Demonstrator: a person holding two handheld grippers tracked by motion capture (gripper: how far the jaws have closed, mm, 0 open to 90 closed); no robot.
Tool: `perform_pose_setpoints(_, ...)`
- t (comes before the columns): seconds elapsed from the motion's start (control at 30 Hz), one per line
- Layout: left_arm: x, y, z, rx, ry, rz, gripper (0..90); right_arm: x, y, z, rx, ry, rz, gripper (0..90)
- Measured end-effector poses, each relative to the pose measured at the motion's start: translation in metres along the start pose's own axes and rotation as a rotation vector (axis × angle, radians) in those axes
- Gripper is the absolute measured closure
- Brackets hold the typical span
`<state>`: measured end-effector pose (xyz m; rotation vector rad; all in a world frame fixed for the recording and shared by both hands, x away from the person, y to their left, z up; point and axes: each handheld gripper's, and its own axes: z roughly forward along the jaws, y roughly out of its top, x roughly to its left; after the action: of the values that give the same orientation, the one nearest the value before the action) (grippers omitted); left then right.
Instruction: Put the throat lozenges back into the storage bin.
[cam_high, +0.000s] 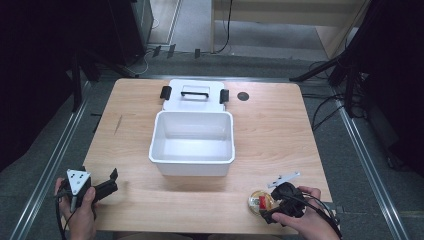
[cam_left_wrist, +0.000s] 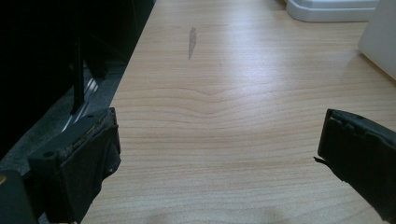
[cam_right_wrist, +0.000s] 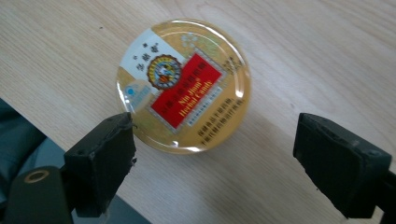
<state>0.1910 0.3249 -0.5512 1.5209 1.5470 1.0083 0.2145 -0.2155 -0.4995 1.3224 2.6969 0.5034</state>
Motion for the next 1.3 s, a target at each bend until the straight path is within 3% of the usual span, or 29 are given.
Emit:
perform_pose_setpoints(0.3, 0.000, 0.000, 0.000, 0.002, -0.002, 0.000, 0.0, 0.012, 0.010, 0.012, 0.028, 0.013, 0.024, 13.0)
perform_pose_setpoints(0.7, 0.000, 0.000, 0.001, 0.005, 0.003, -0.001, 0.0, 0.020, 0.017, 0.023, 0.039, -0.010, 0.025, 13.7)
perform_pose_setpoints(0.83, 0.001, 0.000, 0.001, 0.007, 0.002, -0.008, 0.0, 0.021, 0.017, 0.025, 0.035, -0.027, 0.019, 20.1)
perform_pose_setpoints(1.07, 0.002, 0.000, 0.000, 0.009, -0.004, -0.017, 0.0, 0.017, 0.017, 0.023, 0.028, -0.027, 0.015, 20.8)
perform_pose_setpoints(1.3, 0.002, 0.000, 0.001, 0.017, -0.006, -0.018, 0.0, 0.004, 0.018, 0.015, 0.024, -0.032, 0.048, 20.8)
